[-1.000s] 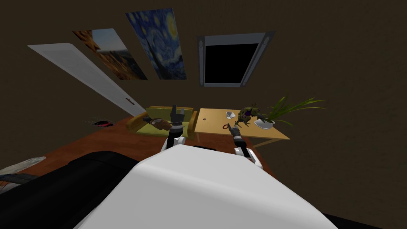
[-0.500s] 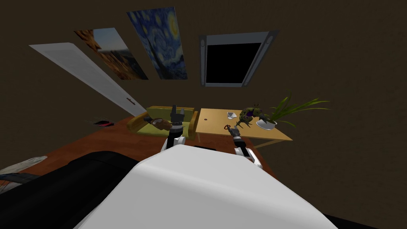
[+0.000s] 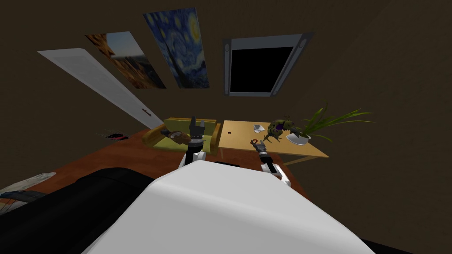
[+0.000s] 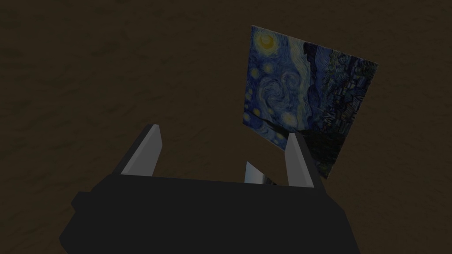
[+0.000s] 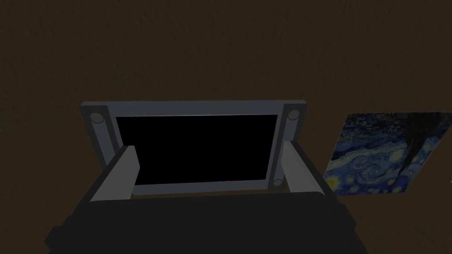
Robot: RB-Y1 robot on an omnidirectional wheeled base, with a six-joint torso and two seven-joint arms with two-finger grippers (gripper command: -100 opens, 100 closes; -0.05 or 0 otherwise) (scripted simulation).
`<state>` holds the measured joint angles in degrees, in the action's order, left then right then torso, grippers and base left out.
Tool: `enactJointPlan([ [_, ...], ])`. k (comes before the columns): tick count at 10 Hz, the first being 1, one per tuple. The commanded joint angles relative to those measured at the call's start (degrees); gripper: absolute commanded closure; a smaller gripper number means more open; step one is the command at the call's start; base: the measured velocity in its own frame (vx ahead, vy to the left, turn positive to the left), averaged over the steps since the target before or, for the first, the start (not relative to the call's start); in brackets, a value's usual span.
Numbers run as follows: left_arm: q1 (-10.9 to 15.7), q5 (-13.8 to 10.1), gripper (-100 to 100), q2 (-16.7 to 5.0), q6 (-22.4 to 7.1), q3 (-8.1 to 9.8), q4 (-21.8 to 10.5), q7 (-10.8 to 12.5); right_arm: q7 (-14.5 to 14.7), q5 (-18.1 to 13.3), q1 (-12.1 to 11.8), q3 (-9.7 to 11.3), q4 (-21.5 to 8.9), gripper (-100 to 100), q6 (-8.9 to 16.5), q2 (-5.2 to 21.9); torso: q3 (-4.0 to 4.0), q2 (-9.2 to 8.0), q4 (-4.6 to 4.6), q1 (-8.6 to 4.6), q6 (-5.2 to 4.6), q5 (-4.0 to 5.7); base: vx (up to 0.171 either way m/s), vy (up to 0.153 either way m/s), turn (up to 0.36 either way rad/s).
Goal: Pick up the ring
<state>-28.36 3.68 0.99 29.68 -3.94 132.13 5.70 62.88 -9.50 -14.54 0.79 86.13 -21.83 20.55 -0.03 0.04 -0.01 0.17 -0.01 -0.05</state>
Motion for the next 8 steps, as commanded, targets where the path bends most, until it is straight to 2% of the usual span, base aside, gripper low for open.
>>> enactJointPlan([
  [1,0.00,0.00,0,0.00,0.00,0.00,0.00,0.00,2.02,-0.04,0.16,0.05,-0.28,-100,0.19,0.24,0.00,0.00,0.00,0.00,0.00,0.00,0.004,0.023,-0.002],
  [2,0.00,0.00,0,0.00,0.00,0.00,0.00,0.00,4.15,-0.53,1.38,0.49,-3.10,-100,0.53,1.17,0.02,-0.03,0.01,-0.09,-0.01,0.01,0.015,0.035,0.022],
  [4,0.00,0.00,0,0.00,0.00,0.00,0.00,0.00,6.39,-0.53,1.38,0.49,-3.17,-100,0.53,1.17,0.00,0.00,0.00,-0.06,-0.01,0.01,0.010,0.029,0.004],
  [5,0.00,0.00,0,0.00,0.00,0.00,0.00,0.00,8.46,-0.98,2.64,0.99,-6.03,-100,0.87,2.10,0.02,-0.03,0.01,-0.11,-0.01,0.02,0.008,0.040,0.021],
  [7,0.00,0.00,0,0.00,0.00,0.00,0.00,0.00,10.66,-0.98,2.64,0.99,-6.08,-100,0.87,2.10,0.01,-0.02,0.01,-0.04,0.00,0.01,0.010,0.030,0.003],
  [8,0.00,0.00,0,0.00,0.00,0.00,0.00,0.00,12.84,-1.40,3.93,1.55,-8.62,-100,1.19,3.01,0.01,-0.02,0.01,-0.11,-0.01,0.02,0.019,0.030,0.021],
])
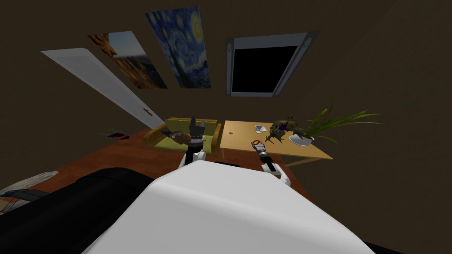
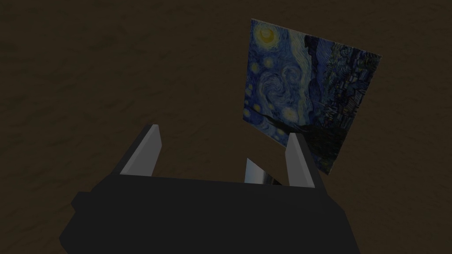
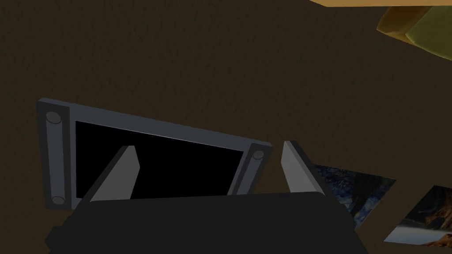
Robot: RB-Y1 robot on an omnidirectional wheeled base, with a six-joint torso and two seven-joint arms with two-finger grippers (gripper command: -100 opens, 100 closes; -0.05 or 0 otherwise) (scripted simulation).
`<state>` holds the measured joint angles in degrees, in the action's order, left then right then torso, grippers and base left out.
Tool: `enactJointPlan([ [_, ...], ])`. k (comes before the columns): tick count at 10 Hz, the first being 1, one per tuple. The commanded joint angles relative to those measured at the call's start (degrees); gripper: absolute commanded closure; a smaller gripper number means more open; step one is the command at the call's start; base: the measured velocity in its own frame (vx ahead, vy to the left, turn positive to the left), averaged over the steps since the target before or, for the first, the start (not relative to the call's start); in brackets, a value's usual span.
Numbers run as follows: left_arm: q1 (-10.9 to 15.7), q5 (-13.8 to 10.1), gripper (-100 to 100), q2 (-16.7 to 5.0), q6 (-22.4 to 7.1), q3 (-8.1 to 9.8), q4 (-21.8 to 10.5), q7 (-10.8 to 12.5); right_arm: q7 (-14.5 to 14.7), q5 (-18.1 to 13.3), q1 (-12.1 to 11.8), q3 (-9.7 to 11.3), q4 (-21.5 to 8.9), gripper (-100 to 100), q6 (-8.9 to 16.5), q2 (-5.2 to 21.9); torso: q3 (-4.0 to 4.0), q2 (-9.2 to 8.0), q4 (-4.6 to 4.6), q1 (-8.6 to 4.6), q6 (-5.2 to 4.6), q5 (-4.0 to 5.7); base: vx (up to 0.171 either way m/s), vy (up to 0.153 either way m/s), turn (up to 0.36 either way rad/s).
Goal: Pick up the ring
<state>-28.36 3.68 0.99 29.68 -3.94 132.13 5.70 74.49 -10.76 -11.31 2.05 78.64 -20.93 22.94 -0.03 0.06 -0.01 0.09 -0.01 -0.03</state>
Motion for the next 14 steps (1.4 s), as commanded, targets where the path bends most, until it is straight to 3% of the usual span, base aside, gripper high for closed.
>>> enactJointPlan([
  [1,0.00,0.00,0,0.00,0.00,0.00,0.00,0.00,2.86,-0.14,0.70,0.28,-1.52,-100,0.30,0.62,0.00,0.00,0.00,0.00,0.00,0.00,0.018,0.034,0.009],
  [2,0.00,0.00,0,0.00,0.00,0.00,0.00,0.00,4.58,-0.51,2.03,0.89,-3.86,-100,0.62,1.53,0.00,0.00,0.00,0.01,-0.01,-0.01,0.015,0.041,0.011],
  [4,0.00,0.00,0,0.00,0.00,0.00,0.00,0.00,7.20,-0.51,2.03,0.89,-4.43,-100,0.62,1.53,0.01,-0.02,0.00,0.03,-0.01,-0.01,0.009,0.028,0.004],
  [5,0.00,0.00,0,0.00,0.00,0.00,0.00,0.00,9.23,-0.85,3.38,1.54,-6.93,-100,0.93,2.44,0.02,-0.04,0.01,-0.03,-0.01,0.00,0.013,0.022,0.017],
  [7,0.00,0.00,0,0.00,0.00,0.00,0.00,0.00,12.49,-1.14,4.75,2.24,-9.06,-100,1.24,3.35,0.01,-0.02,0.00,-0.02,-0.01,0.00,0.016,0.028,0.007],
  [9,0.00,0.00,0,0.00,0.00,0.00,0.00,0.00,14.77,-1.14,4.75,2.24,-10.19,-100,1.24,3.35,0.00,-0.01,0.00,-0.01,-0.01,0.00,0.012,0.022,0.004],
  [10,0.00,0.00,0,0.00,0.00,0.00,0.00,0.00,17.12,-1.40,6.13,2.97,-13.01,-100,1.53,4.27,0.02,-0.03,0.01,-0.05,-0.01,0.00,0.012,0.018,0.012],
  [11,0.00,0.00,0,0.00,0.00,0.00,0.00,0.00,18.34,-1.40,6.13,2.97,-13.01,-100,1.53,4.27,0.01,-0.02,0.00,-0.05,-0.01,0.00,0.011,0.018,0.007],
  [14,0.00,0.00,0,0.00,0.00,0.00,0.00,0.00,23.24,-1.82,8.86,4.49,-17.77,-100,2.08,6.13,0.01,-0.01,0.00,-0.03,-0.01,0.00,0.018,0.021,0.008],
])
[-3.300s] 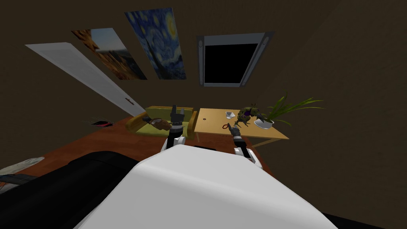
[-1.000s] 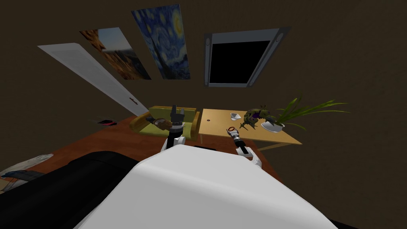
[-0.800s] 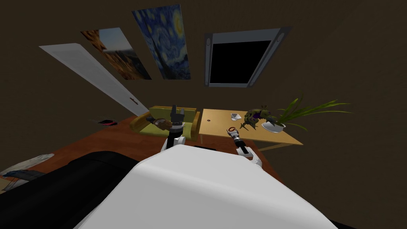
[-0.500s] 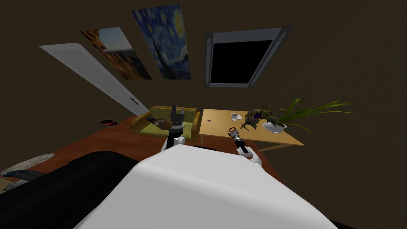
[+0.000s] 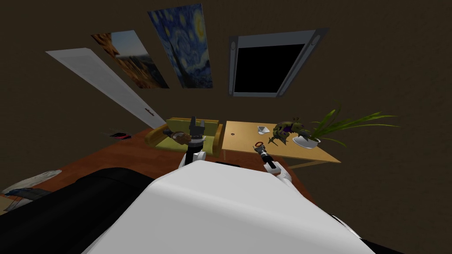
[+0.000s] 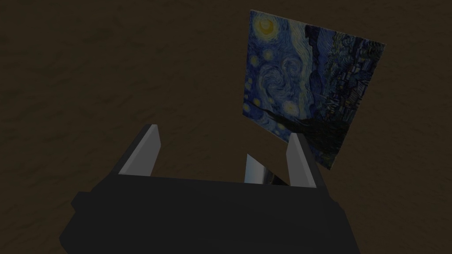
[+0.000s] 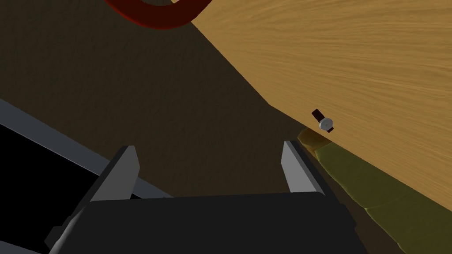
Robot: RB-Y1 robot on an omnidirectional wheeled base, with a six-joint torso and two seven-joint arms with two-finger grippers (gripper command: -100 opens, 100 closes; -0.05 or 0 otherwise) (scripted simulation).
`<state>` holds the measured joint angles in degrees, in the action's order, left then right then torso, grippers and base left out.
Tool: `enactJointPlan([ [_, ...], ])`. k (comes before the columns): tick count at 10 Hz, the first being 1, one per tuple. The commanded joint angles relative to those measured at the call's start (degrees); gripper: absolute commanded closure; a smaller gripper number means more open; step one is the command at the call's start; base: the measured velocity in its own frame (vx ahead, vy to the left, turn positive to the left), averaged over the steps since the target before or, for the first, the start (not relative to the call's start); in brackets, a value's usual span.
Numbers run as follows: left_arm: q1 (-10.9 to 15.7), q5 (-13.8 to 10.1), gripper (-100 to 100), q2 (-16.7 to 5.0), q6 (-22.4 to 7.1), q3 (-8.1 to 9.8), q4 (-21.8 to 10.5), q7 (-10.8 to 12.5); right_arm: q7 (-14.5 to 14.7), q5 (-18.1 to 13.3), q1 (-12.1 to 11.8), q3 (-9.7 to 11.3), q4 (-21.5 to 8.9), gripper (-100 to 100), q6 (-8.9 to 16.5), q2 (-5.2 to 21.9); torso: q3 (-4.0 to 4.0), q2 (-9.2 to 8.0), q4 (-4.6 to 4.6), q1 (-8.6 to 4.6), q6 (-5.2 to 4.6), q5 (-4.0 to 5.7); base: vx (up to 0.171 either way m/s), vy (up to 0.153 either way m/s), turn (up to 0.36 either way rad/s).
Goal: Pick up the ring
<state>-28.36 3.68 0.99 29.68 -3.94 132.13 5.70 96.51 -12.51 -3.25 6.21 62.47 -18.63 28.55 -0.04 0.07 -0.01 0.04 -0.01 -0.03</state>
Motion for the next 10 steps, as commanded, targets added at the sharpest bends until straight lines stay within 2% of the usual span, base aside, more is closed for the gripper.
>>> enactJointPlan([
  [1,0.00,0.00,0,0.00,0.00,0.00,0.00,0.00,2.86,-0.07,0.80,0.33,-2.29,-100,-0.23,0.53,0.00,0.00,0.00,0.00,0.00,0.00,0.019,0.013,0.008],
  [2,0.00,0.00,0,0.00,0.00,0.00,0.00,0.00,4.58,-0.24,2.13,1.11,-4.31,-100,0.03,1.46,0.00,-0.01,0.00,-0.02,-0.01,0.01,0.021,0.017,0.006],
  [5,0.00,0.00,0,0.00,0.00,0.00,0.00,0.00,9.15,-0.40,3.43,1.88,-7.36,-100,0.27,2.40,0.01,-0.02,0.00,-0.02,-0.01,0.00,0.015,0.015,0.006],
  [6,0.00,0.00,0,0.00,0.00,0.00,0.00,0.00,11.11,-0.53,4.69,2.64,-9.72,-100,0.49,3.34,0.01,-0.03,0.00,-0.03,-0.01,0.00,0.026,0.013,0.007],
  [7,0.00,0.00,0,0.00,0.00,0.00,0.00,0.00,12.01,-0.53,4.69,2.64,-9.72,-100,0.49,3.34,-0.01,0.01,0.00,-0.03,-0.01,0.01,0.023,0.009,0.005],
  [8,0.00,0.00,0,0.00,0.00,0.00,0.00,0.00,14.09,-0.65,5.88,3.37,-11.95,-100,0.70,4.29,0.00,0.00,-0.01,-0.04,-0.01,0.01,0.026,0.011,0.006],
  [9,0.00,0.00,0,0.00,0.00,0.00,0.00,0.00,14.72,-0.65,5.88,3.37,-11.95,-100,0.70,4.29,-0.01,0.01,-0.01,-0.04,-0.01,0.01,0.019,0.009,0.003],
  [10,0.00,0.00,0,0.00,0.00,0.00,0.00,0.00,16.95,-0.77,7.01,4.07,-14.03,-100,0.90,5.25,0.00,-0.01,0.00,-0.04,-0.01,0.01,0.021,0.010,0.007],
])
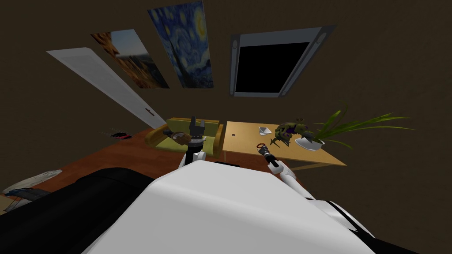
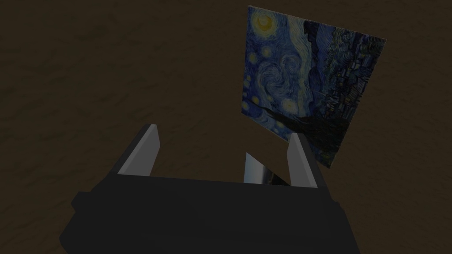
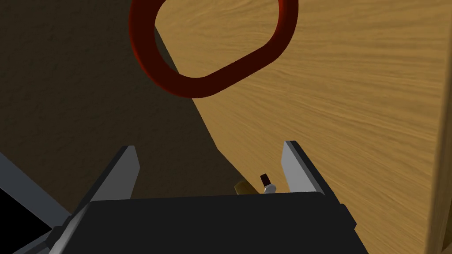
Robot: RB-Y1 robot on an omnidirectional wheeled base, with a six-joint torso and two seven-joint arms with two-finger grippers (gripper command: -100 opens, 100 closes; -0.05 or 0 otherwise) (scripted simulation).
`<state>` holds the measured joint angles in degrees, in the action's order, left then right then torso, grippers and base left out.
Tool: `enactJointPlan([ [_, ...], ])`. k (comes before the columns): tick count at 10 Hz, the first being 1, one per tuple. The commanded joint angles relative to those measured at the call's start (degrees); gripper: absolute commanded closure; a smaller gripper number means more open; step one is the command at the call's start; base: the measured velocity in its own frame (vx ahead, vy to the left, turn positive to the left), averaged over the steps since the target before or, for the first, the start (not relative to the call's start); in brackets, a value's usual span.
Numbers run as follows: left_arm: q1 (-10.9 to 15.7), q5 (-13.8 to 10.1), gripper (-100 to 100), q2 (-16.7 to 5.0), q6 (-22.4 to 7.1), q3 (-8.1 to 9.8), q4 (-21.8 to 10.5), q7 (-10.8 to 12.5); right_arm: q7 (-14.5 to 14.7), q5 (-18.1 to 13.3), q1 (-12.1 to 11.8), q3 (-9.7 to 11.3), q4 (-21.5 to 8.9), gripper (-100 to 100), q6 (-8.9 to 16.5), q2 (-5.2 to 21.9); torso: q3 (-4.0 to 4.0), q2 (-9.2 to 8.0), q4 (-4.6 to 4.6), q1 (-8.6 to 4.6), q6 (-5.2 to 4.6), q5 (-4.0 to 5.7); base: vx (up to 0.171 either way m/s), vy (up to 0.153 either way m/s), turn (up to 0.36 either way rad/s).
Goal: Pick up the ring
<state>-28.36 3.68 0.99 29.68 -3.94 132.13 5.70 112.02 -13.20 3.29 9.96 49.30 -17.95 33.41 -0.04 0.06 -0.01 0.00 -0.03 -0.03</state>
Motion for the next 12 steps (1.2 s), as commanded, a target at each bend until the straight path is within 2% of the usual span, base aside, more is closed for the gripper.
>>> enactJointPlan([
  [1,0.00,0.00,0,0.00,0.00,0.00,0.00,0.00,1.77,-0.07,0.47,0.32,-0.86,-100,0.22,0.39,0.00,0.00,0.00,0.00,0.00,0.00,0.019,0.012,0.004],
  [3,0.00,0.00,0,0.00,0.00,0.00,0.00,0.00,5.50,-0.27,2.48,1.58,-4.51,-100,0.56,2.29,0.00,0.00,0.00,0.02,0.00,0.00,0.032,0.017,0.009],
  [4,0.00,0.00,0,0.00,0.00,0.00,0.00,0.00,6.38,-0.27,2.48,1.58,-4.51,-100,0.56,2.29,-0.03,0.06,-0.01,0.02,0.00,-0.01,0.037,0.009,0.003],
  [8,0.00,0.00,0,0.00,0.00,0.00,0.00,0.00,13.09,-0.56,5.28,3.35,-9.51,-100,1.00,5.36,-0.06,0.11,-0.02,0.03,0.00,0.00,0.049,0.016,0.007],
  [9,0.00,0.00,0,0.00,0.00,0.00,0.00,0.00,13.09,-0.56,5.28,3.35,-9.51,-100,1.00,5.36,-0.07,0.12,-0.03,0.03,0.00,0.00,0.046,0.012,0.001],
  [11,0.00,0.00,0,0.00,0.00,0.00,0.00,0.00,15.12,-0.66,6.07,3.85,-10.91,-100,1.12,6.33,-0.06,0.09,-0.02,-0.01,0.00,0.01,0.063,0.002,0.000],
  [12,-0.01,0.00,0,0.00,0.00,0.00,0.00,0.00,14.46,-0.65,5.95,3.67,-10.74,-100,1.00,5.96,-0.10,0.18,-0.04,-0.03,0.00,0.01,0.041,-0.002,0.002],
])
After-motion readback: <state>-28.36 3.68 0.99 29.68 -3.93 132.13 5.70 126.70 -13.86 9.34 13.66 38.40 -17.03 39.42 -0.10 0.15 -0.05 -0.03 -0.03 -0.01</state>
